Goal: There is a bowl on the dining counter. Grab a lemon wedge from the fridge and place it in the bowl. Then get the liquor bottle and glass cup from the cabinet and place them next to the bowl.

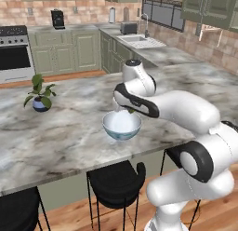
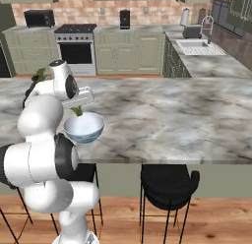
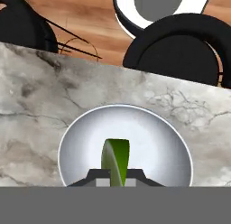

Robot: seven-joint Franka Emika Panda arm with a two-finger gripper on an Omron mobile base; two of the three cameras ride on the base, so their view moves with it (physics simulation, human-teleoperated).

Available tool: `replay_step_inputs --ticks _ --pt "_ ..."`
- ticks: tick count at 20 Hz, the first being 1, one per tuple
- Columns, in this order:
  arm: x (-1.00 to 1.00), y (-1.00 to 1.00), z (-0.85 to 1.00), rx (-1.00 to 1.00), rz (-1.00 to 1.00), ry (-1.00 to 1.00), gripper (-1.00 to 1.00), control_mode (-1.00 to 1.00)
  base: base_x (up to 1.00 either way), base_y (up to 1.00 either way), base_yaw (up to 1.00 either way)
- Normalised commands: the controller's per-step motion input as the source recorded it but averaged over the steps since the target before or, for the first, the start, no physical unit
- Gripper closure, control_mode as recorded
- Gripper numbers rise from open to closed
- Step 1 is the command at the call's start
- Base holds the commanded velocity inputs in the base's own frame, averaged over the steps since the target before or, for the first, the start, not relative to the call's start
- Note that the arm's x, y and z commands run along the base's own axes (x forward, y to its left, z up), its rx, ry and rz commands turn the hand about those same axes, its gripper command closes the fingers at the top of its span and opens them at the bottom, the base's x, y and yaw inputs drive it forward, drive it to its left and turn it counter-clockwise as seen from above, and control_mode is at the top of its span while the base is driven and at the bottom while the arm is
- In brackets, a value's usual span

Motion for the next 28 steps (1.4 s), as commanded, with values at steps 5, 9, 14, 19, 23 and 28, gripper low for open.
replay_step_inputs --ticks 5,9,14,19,23,28 --pt "0.51 0.00 -0.59 0.00 0.05 0.12 1.00 -1.00 0.00 0.00 0.00" --pt "0.35 0.00 -0.52 0.00 0.08 0.09 1.00 -1.00 0.00 0.00 0.00" --pt "0.03 0.00 -0.53 0.00 0.12 0.01 1.00 -1.00 0.00 0.00 0.00" --pt "0.03 0.02 -0.58 0.00 0.10 0.01 1.00 -1.00 0.00 0.00 0.00" --pt "0.28 0.02 -0.40 0.00 0.11 0.00 1.00 -1.00 0.00 0.00 0.00" --pt "0.31 0.13 -0.28 0.00 0.14 0.00 1.00 -1.00 0.00 0.00 0.00"
